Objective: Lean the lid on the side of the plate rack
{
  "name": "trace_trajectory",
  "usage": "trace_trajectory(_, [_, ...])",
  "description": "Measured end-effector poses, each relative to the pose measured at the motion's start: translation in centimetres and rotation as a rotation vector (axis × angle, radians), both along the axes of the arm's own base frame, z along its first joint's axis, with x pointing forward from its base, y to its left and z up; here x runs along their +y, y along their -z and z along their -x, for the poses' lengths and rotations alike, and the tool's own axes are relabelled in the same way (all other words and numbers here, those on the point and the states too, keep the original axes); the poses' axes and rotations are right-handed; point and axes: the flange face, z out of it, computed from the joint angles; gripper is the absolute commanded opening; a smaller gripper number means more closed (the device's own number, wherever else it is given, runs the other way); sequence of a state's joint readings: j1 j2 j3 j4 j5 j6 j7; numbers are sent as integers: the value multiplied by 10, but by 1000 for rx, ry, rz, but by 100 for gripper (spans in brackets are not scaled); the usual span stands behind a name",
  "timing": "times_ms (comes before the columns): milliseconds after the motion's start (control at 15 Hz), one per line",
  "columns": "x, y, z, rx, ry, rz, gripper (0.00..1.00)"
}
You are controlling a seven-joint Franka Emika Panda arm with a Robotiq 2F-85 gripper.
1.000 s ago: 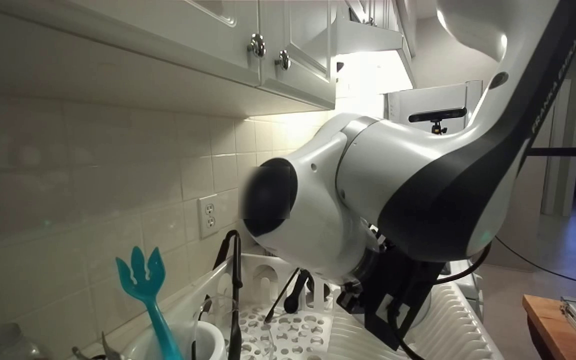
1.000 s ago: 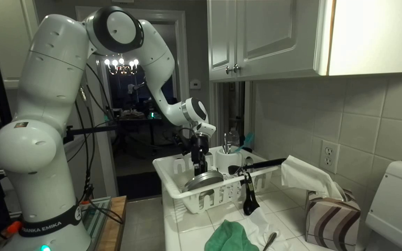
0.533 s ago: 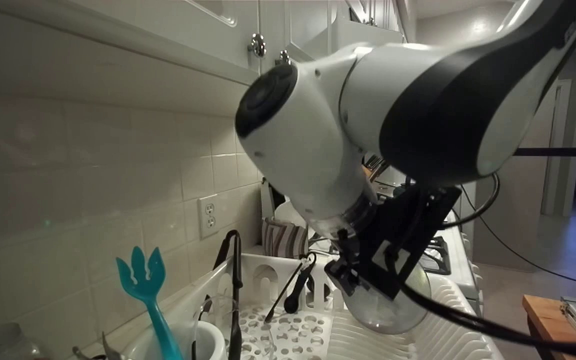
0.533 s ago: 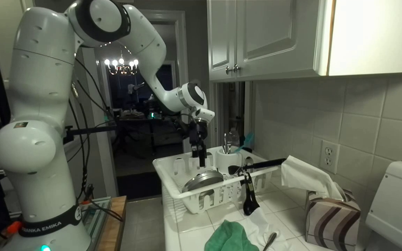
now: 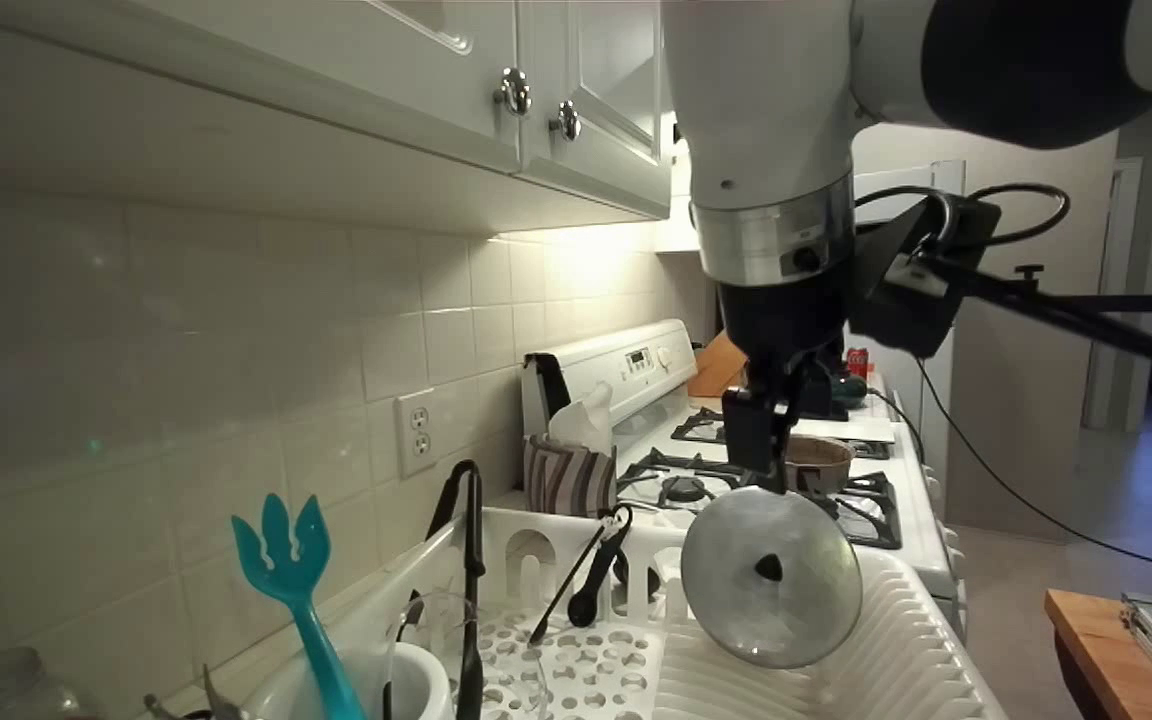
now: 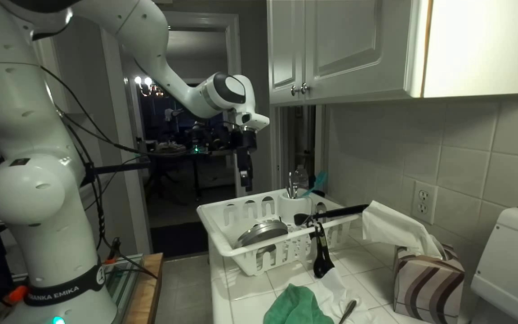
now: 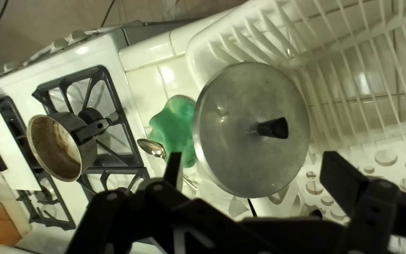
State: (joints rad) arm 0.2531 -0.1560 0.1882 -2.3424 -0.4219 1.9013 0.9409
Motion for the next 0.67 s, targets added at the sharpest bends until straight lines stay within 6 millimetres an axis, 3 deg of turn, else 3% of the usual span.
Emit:
trace_trajectory(400, [-97, -48, 34, 48, -175, -243, 100])
trace_trajectory(667, [-125, -60, 47, 109, -294, -416, 100])
